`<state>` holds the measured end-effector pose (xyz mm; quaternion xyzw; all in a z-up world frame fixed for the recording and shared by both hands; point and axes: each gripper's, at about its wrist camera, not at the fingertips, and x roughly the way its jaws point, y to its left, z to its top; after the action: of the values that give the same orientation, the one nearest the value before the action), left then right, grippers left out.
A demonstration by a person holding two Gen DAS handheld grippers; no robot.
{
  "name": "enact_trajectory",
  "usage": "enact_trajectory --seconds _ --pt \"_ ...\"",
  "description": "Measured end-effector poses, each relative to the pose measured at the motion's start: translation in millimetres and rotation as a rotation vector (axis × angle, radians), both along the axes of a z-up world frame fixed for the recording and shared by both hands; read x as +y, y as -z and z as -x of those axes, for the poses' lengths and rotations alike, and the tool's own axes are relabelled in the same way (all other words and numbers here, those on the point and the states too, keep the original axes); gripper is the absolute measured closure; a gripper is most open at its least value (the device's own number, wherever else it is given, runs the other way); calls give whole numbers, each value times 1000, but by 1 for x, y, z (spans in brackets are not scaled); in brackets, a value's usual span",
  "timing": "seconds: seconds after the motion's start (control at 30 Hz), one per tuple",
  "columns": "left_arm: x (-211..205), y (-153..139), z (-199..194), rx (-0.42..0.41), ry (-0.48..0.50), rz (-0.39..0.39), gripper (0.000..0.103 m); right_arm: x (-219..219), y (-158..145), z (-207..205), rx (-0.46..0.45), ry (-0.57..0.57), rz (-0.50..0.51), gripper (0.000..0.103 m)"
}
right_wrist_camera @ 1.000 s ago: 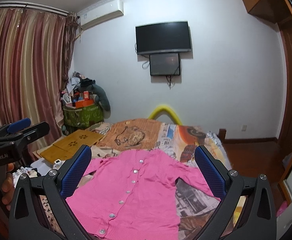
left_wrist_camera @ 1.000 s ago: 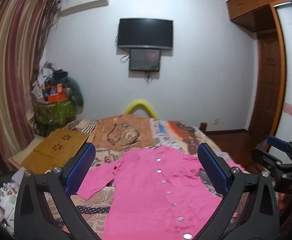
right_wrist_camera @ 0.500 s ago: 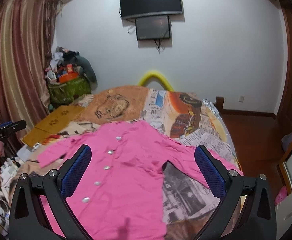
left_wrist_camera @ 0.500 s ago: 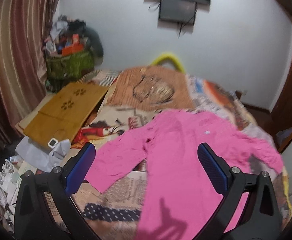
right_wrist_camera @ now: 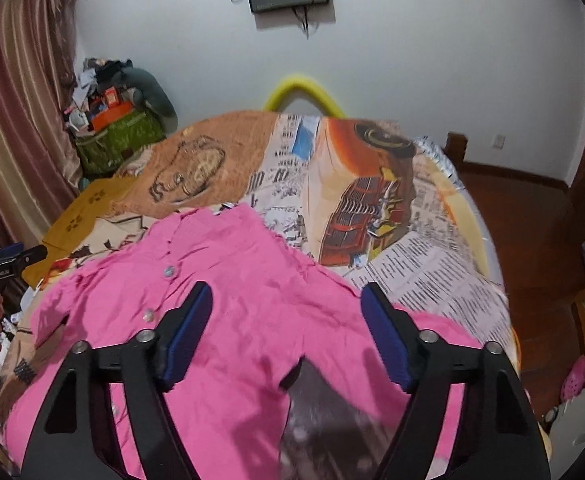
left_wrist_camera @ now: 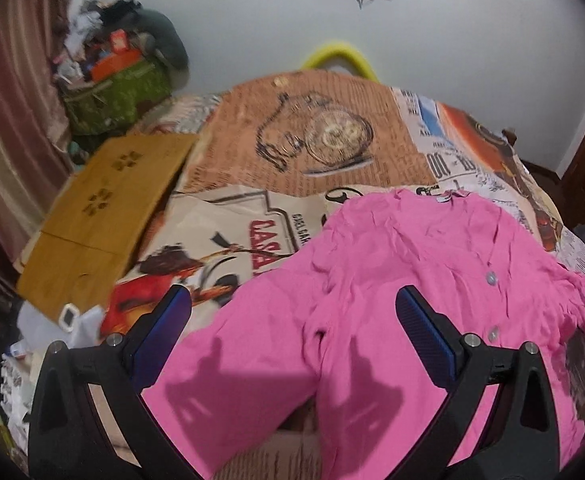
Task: Fold small clothes
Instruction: 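Lower both tools toward the pink cardigan on the bed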
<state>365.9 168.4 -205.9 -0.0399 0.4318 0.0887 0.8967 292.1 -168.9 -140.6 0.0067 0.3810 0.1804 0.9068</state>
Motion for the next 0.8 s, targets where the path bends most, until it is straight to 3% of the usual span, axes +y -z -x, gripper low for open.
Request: enact_trajectory --seconds 0.13,0.37,0.5,0.7,0.8 --pt "3 13 -32 36 27 10 0 11 12 -33 47 -45 30 48" --pt "10 48 -83 115 17 7 0 34 36 -84 100 -120 123 57" --pt "12 69 -105 171 13 31 0 46 53 -106 152 -164 156 68" --pt "11 96 -117 233 3 58 0 57 66 -119 177 -204 186 70" --pt "10 108 -114 265 2 59 0 64 67 -117 179 -233 171 78"
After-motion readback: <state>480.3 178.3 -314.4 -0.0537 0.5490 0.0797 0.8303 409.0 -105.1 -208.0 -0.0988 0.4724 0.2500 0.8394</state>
